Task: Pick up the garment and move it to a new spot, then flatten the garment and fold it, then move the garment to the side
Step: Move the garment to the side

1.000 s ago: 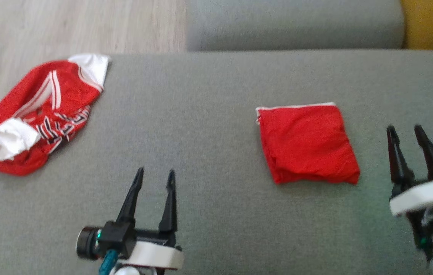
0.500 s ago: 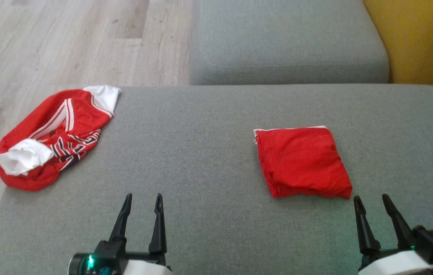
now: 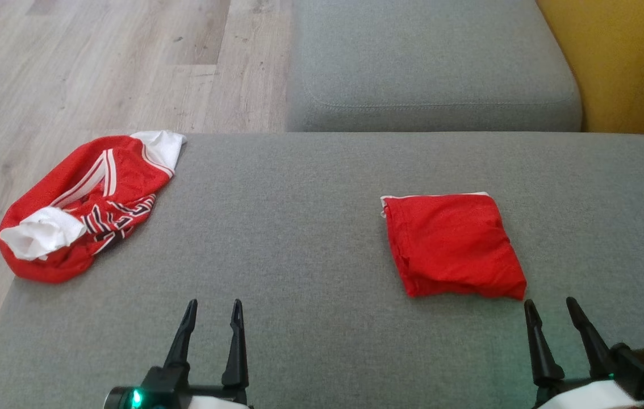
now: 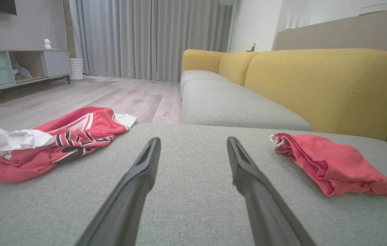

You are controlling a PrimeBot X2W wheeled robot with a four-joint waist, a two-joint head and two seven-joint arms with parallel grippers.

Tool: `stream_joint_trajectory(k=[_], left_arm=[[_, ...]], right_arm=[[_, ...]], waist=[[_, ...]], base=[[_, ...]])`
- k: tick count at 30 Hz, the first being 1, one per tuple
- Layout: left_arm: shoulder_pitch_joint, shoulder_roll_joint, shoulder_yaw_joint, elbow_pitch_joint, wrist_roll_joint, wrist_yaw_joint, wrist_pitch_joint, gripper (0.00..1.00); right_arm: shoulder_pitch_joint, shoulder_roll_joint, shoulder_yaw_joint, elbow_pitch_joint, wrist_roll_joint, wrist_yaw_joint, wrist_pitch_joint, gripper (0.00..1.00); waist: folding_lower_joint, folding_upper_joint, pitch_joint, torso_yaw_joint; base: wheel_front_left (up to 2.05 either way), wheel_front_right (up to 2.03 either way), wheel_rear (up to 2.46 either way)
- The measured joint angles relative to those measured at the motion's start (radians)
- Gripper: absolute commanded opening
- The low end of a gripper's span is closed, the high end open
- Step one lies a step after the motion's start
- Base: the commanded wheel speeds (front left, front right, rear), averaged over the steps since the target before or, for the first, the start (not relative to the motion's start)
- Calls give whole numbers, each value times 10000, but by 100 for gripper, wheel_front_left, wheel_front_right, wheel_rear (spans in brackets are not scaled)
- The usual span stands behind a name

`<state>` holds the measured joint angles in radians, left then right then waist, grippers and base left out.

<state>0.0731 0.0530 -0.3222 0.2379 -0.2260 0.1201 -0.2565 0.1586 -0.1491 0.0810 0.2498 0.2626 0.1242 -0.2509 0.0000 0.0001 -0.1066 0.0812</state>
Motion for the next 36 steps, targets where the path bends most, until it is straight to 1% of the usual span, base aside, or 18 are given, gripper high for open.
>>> stream_joint_trajectory(k=[7, 12, 15, 19, 24, 26, 28, 29, 30, 31, 33, 36], left_arm=[[-10, 0, -10, -221, -21, 13, 0, 100], [-81, 0, -144, -652, -67, 33, 0, 100], [-196, 2, -360, -894, -119, 33, 0, 100], [-697, 0, -568, -1221, -119, 35, -2, 100], [-1522, -8, -834, -1300, -117, 33, -2, 100], [-1635, -8, -947, -1292, -117, 36, -2, 100], [-1702, -15, -988, -1258, -117, 46, -2, 100], [-1711, -13, -984, -1258, -117, 77, -2, 100], [-1709, -12, -982, -1254, -117, 134, -2, 100], [-1708, -10, -980, -1246, -119, 136, -2, 100], [-1708, -13, -976, -1244, -119, 219, -2, 100], [-1705, -10, -945, -1256, -117, 251, -2, 100]], right_arm=[[-5, 21, -36, 105, 23, 0, 0, 100], [-292, 19, -255, 512, 286, 0, 0, 100], [-1150, -207, -360, 1220, 357, 0, 2, 100], [-2986, -740, -259, 2416, 811, 0, 81, 100], [-5183, -1526, 635, 3758, 1762, 0, 974, 100], [-5668, -1751, 1028, 4219, 2219, 0, 1390, 100], [-5821, -1875, 1492, 4623, 2648, 0, 1848, 100], [-5795, -1902, 1785, 4775, 2888, 0, 2073, 85], [-5739, -1900, 2073, 4849, 3181, 0, 2219, 37], [-5712, -1898, 2290, 4846, 3480, 0, 2247, 0], [-5760, -2017, 2631, 4746, 3963, 0, 2150, 0], [-5773, -2228, 2905, 4773, 4065, 0, 1887, 0]], waist=[[0, 0, 267, 38], [1, 0, 738, 59], [1, 0, 1110, 87], [1, 0, 1777, 143], [5, 0, 2660, 274], [6, -1, 2925, 361], [6, -1, 3090, 481], [3, -1, 3140, 543], [2, 0, 3182, 594], [2, -1, 3207, 628], [2, -1, 3212, 616], [0, 0, 3209, 527]], base=[[0, 0, 0], [0, 0, 0], [0, 0, 0], [0, 0, 0], [0, 0, 0], [0, 0, 0], [0, 0, 0], [0, 0, 0], [0, 0, 0], [0, 0, 0], [0, 0, 0], [0, 0, 0]])
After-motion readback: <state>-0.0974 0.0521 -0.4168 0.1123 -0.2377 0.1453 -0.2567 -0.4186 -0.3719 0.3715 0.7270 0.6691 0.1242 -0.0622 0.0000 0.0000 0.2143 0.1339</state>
